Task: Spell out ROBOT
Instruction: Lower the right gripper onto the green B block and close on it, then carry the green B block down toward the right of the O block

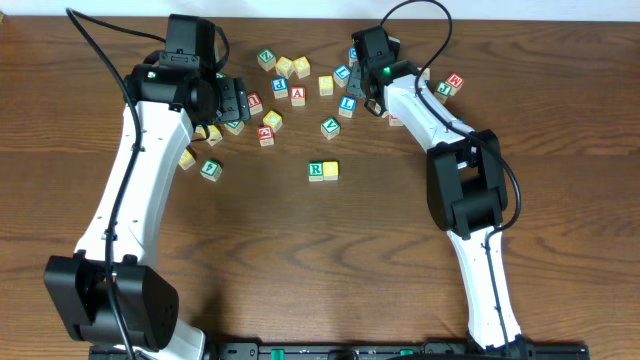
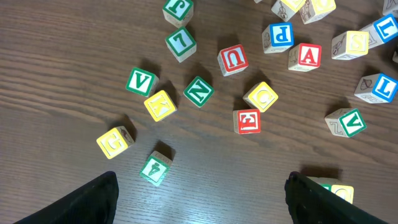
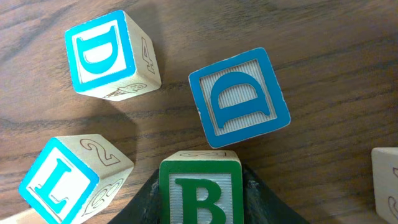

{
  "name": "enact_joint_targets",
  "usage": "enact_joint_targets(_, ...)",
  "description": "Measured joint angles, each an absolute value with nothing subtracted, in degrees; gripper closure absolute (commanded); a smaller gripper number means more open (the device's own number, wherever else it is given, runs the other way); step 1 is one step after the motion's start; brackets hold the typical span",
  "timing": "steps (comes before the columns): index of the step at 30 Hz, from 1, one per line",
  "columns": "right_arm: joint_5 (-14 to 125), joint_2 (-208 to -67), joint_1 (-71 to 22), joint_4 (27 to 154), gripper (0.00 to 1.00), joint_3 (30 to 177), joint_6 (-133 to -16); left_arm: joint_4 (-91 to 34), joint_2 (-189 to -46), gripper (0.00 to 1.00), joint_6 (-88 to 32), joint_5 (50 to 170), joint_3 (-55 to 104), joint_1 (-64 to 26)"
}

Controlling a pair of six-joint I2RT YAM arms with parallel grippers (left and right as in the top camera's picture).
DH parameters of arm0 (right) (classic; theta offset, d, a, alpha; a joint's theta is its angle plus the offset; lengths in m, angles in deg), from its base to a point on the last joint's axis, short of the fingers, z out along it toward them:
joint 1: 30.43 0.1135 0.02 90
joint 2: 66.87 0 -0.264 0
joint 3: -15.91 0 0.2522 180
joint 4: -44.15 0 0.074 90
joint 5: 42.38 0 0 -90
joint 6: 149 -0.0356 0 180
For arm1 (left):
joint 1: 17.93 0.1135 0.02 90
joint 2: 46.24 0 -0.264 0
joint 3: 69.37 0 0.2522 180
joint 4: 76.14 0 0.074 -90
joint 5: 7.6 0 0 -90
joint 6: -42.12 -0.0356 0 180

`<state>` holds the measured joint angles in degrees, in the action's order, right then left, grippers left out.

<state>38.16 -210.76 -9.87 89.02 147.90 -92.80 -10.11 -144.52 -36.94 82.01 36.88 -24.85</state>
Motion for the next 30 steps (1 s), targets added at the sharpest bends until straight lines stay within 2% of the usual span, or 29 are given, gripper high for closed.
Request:
enact_joint_targets(17,39.1,-203.2,-10.0,94.7,0.71,147.9,-86.9,-10.1,-144.5,0.16,-36.9,82.0,36.9,-24.8)
enact_joint_targets(23,40.1,-195.7,-10.0,101.5,0.75,147.9,-86.0,-10.6,-144.5,0.16,-36.9,82.0,36.9,-24.8)
enact_joint_targets(30,42.9,-191.4,-9.9,111.0,0.74,148.1,-85.6,-11.0,-144.5,0.16,-36.9,82.0,36.9,-24.8)
